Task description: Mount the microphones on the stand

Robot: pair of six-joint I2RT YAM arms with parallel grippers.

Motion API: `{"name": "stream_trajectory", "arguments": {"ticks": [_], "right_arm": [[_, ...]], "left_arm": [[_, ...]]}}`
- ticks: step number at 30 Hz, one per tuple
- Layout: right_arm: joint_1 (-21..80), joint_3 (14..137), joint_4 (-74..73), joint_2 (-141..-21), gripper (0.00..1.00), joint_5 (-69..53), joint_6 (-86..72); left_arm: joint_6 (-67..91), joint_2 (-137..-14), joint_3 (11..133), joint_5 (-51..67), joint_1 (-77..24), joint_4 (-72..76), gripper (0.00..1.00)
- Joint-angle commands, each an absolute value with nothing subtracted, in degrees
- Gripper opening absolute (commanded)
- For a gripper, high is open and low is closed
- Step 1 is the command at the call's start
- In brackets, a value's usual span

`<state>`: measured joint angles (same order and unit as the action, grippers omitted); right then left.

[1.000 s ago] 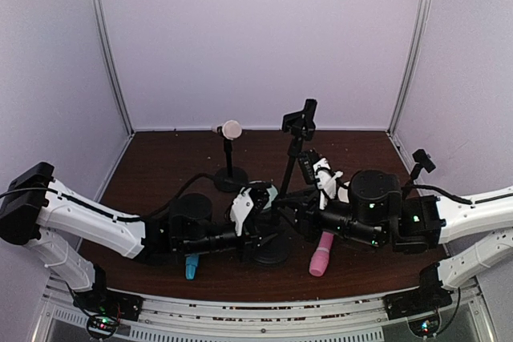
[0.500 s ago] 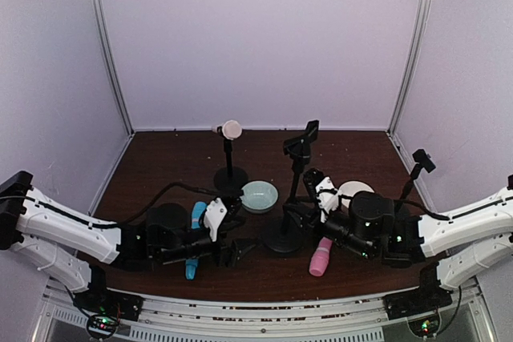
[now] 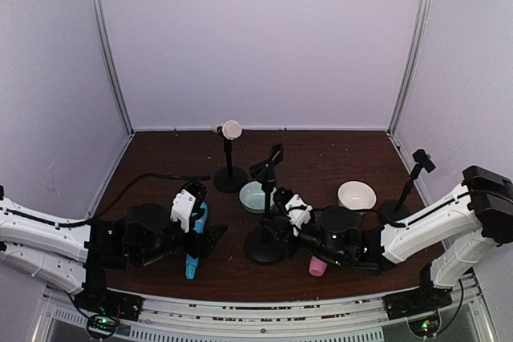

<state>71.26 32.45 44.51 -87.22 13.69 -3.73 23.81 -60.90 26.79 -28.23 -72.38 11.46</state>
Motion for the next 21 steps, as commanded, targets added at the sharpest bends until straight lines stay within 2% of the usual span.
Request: {"name": "stream_trajectory", "arguments": {"ticks": [1, 8, 13, 18, 21], "right_arm": [[71.1, 35.5, 53.0, -88.8, 0.00, 13.0, -3.4], [71.1, 35.7, 52.8, -91.3, 0.01, 14.4, -4.2], [71.1, 36.3, 51.1, -92.0, 0.19, 14.0, -5.0], [71.2, 36.5, 46.9, -89.3, 0.45, 13.3, -6.9], [71.3, 36.6, 41.1, -85.7, 0.57, 13.2, -9.4]], "left_arm": [[30.7, -58.8, 26.0, -34.4, -71.6, 2.0, 0.74], [37.2, -56.8, 24.0, -36.7, -69.7, -2.9, 0.76], [38.8, -56.4, 24.0, -35.4, -68.1, -4.7, 0.79], [40.8, -58.3, 25.2, -31.4, -65.4, -7.7, 0.80], [42.3, -59.9, 26.5, -30.1, -64.7, -10.7, 0.80]]}}
